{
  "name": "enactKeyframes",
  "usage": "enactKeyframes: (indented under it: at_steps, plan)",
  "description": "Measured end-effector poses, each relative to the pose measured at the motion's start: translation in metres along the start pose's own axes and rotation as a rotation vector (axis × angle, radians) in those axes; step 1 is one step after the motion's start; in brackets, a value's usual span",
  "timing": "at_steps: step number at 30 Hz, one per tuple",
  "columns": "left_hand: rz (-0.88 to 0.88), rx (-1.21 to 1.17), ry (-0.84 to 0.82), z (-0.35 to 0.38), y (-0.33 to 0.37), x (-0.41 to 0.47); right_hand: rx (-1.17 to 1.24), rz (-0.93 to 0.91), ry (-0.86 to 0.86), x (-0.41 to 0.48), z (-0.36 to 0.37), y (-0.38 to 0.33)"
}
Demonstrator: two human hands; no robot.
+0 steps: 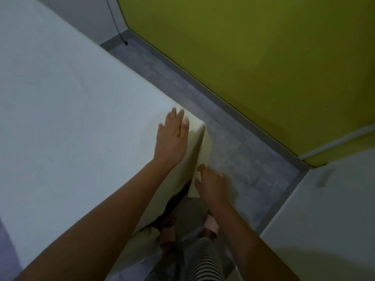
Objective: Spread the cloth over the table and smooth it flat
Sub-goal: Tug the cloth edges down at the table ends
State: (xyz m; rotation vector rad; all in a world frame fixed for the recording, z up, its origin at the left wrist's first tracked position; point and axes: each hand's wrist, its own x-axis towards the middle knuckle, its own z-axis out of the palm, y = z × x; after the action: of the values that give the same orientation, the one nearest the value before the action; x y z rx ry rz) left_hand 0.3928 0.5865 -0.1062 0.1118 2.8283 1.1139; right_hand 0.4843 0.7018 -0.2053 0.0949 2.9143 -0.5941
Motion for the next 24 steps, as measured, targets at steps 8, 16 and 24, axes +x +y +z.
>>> enactKeyframes:
  at_steps: [8, 16, 24]
  plan:
    - [-0.188, 0.151, 0.160, -0.043, -0.042, -0.069, -0.034, 0.022, 0.117, 0.004, -0.092, 0.013]
    - [-0.464, 0.204, 0.345, -0.071, -0.065, -0.109, 0.036, -0.402, 0.212, 0.042, -0.147, -0.056]
    - [-0.628, 0.281, 0.425, -0.093, -0.110, -0.162, -0.153, -0.684, -0.026, 0.036, -0.091, -0.139]
